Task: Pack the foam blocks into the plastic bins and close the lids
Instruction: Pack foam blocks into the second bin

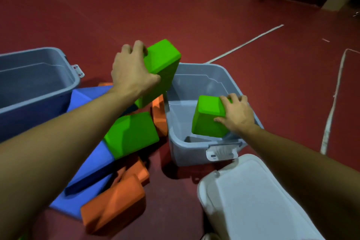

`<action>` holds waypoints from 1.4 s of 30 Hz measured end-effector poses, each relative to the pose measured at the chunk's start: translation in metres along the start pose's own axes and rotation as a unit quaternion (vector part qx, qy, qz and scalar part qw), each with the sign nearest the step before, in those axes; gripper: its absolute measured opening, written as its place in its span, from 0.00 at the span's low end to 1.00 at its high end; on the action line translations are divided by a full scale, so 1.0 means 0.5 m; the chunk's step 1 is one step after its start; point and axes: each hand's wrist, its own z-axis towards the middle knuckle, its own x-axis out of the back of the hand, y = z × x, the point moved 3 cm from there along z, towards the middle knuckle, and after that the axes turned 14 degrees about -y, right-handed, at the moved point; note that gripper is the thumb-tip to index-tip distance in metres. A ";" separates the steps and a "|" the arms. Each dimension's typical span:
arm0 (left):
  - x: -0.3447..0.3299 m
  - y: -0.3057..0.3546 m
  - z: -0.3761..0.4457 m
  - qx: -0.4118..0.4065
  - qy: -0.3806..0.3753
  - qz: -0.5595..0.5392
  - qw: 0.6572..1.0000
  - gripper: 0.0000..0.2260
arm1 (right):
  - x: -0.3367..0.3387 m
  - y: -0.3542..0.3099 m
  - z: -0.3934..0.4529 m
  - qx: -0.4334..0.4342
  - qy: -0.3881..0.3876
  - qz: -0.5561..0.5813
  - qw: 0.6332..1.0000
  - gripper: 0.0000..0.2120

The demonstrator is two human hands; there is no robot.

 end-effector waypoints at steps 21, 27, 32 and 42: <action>-0.282 0.075 -0.065 -0.150 -0.270 0.041 0.950 0.34 | -0.066 0.109 0.001 0.014 -0.141 -0.028 0.990 0.34; -0.254 0.069 -0.047 -0.138 -0.331 0.089 0.929 0.38 | -0.053 0.087 -0.007 0.052 -0.185 -0.088 0.977 0.32; -0.222 0.085 -0.037 -0.148 -0.374 0.118 0.908 0.32 | -0.050 0.077 -0.019 0.049 -0.247 -0.077 0.965 0.34; -0.268 0.047 -0.059 -0.147 -0.356 0.036 0.922 0.32 | -0.098 0.110 -0.026 0.019 -0.225 0.019 0.974 0.31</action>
